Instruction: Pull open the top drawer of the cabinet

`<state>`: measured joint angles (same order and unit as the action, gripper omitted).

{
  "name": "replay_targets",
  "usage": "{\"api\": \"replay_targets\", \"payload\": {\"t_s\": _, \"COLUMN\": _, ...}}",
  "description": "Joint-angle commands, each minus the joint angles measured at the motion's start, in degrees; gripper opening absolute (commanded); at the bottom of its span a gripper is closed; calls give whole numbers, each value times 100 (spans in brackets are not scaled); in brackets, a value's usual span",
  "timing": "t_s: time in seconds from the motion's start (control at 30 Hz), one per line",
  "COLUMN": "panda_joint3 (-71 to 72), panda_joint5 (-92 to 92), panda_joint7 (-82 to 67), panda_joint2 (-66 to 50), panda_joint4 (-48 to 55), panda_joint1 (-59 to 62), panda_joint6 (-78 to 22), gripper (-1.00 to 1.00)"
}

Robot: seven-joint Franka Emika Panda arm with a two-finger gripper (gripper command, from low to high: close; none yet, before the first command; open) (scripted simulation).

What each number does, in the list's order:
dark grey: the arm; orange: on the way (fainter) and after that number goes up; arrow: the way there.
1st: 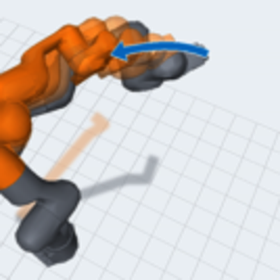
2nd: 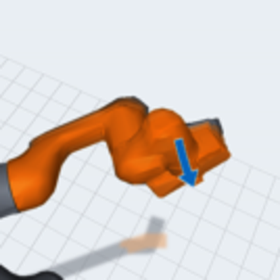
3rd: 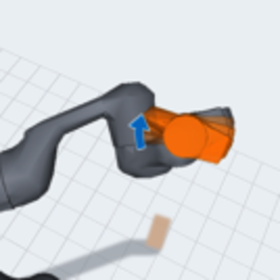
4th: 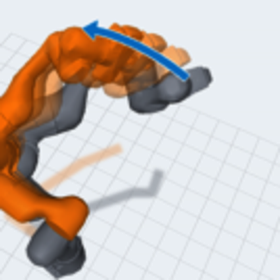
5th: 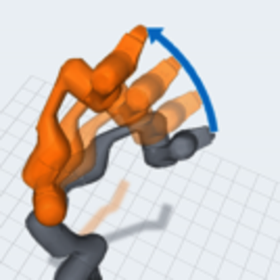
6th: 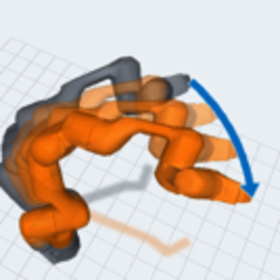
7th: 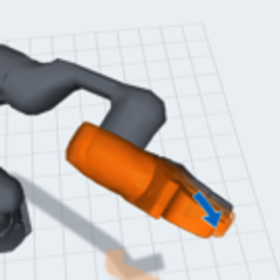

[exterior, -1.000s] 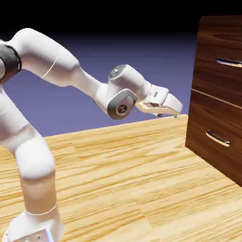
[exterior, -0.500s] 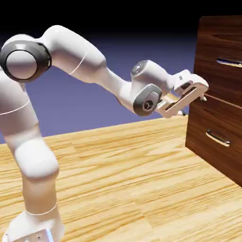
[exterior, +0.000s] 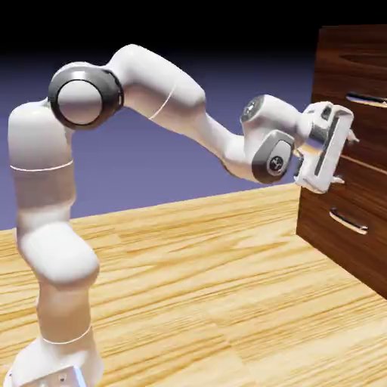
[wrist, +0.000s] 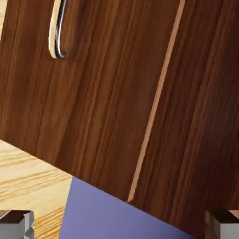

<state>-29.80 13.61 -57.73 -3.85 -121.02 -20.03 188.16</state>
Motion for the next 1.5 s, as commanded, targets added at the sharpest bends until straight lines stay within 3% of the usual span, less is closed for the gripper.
{"api": "replay_targets", "payload": {"t_s": 0.0, "panda_joint3": -74, "panda_joint5": 34, "panda_joint7": -250, "panda_joint2": -91, "panda_joint4": 100, "panda_joint1": -49, "panda_joint6": 35, "gripper": 0}}
{"api": "replay_targets", "payload": {"t_s": 1.37, "panda_joint3": -3113, "panda_joint5": 1422, "panda_joint7": -10464, "panda_joint2": -3813, "panda_joint4": 4175, "panda_joint1": -2023, "panda_joint6": 1478, "gripper": 0}}
{"api": "replay_targets", "payload": {"t_s": 1.47, "panda_joint3": -2935, "panda_joint5": 1673, "panda_joint7": -10306, "panda_joint2": -3845, "panda_joint4": 4374, "panda_joint1": -1864, "panda_joint6": 1391, "gripper": 0}}
